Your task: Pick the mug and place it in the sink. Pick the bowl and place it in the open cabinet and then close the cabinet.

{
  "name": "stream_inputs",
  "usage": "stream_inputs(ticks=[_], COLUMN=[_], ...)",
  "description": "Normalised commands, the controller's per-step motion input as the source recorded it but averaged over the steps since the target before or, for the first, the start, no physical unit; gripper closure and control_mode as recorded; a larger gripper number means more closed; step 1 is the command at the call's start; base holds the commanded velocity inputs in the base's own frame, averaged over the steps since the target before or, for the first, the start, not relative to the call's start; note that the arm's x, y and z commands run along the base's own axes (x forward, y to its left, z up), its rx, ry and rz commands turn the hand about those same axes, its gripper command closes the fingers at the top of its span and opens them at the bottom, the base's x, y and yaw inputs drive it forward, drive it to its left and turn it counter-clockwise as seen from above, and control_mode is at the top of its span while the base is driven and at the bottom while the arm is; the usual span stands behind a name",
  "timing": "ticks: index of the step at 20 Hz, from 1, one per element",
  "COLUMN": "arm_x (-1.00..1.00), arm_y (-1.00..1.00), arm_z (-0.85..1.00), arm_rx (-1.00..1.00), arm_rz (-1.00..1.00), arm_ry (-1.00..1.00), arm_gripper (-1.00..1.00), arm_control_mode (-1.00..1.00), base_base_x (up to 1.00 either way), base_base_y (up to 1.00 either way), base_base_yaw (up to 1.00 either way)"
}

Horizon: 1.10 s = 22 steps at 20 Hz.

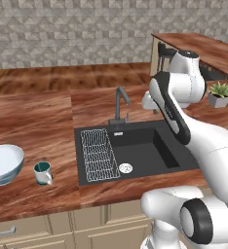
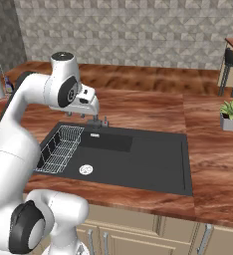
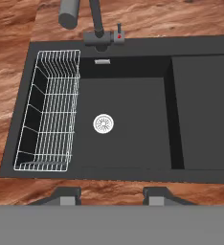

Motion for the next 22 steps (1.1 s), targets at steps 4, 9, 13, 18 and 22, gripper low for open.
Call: stream_inputs(ticks=[4,9,13,18,22], arm_x=[-0.13,-0.27,-0.17,-0.13,-0.08], arm_y=[0.12,0.56,0.61,0.62,0.55], arm_z=[0.00,-0.17,-0.03,-0.02,-0.10], arm_rx=[-0.01,-0.05,-0.13,-0.16,-0.08], arm_rz=[0.02,0.13,0.16,0.20,0.22], arm_ry=[0.00,0.04,0.08,0.04,0.04], arm_gripper=[-1.00,-1.00,-1.00,-1.00,-1.00], arm_control_mode=[-1.00,-1.00,-1.00,-1.00,-1.00], base_base_x=[0.00,0.00,0.00,0.00,0.00], base_base_y=[0.00,0.00,0.00,0.00,0.00], base_base_yaw=[0.00,0.00,0.00,0.00,0.00])
